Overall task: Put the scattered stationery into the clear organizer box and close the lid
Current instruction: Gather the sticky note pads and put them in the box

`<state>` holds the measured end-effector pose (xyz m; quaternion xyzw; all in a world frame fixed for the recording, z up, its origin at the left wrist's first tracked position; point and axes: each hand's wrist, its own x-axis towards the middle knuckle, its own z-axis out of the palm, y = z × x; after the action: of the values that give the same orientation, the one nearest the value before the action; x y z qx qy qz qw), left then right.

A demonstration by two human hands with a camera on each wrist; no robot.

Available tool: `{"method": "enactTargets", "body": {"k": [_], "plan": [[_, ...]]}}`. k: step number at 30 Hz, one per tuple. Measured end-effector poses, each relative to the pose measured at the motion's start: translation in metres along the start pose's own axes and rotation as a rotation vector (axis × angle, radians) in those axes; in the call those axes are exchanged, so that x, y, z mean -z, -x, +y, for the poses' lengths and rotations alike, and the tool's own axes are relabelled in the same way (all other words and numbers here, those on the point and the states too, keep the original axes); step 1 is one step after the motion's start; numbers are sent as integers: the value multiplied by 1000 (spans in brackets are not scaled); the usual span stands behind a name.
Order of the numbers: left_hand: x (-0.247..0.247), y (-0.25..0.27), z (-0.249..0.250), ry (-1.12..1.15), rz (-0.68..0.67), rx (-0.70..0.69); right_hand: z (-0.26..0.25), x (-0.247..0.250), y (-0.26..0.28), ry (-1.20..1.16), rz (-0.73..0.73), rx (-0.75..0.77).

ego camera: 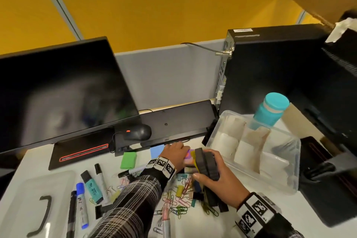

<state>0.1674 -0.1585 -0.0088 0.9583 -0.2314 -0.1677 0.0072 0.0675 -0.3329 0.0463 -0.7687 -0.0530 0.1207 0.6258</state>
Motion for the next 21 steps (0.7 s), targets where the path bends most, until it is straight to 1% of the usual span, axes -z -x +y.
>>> {"method": "enactTargets", "body": {"k": [2, 5, 8, 10, 13, 16, 19, 21], "plan": [[9, 14, -7, 123, 54, 41, -1, -1, -1, -9, 2, -16], [26, 47, -20, 466, 125, 166, -6, -3, -2, -32, -12, -56], [43, 82, -28, 701, 182, 192, -13, -8, -7, -43, -28, -97], [56, 102, -26, 900, 202, 192, -17, -14, -11, -52, -16, -107], [68, 119, -19, 1177, 188, 180, -23, -31, -19, -122, 5, -98], [67, 126, -10, 1367, 137, 179, -28, -51, -31, -220, 45, -104], [61, 133, -6, 1559, 92, 176, -38, -70, -34, -203, 65, -66], [59, 139, -6, 1616, 90, 187, -38, -80, -34, -191, 49, -92]]}}
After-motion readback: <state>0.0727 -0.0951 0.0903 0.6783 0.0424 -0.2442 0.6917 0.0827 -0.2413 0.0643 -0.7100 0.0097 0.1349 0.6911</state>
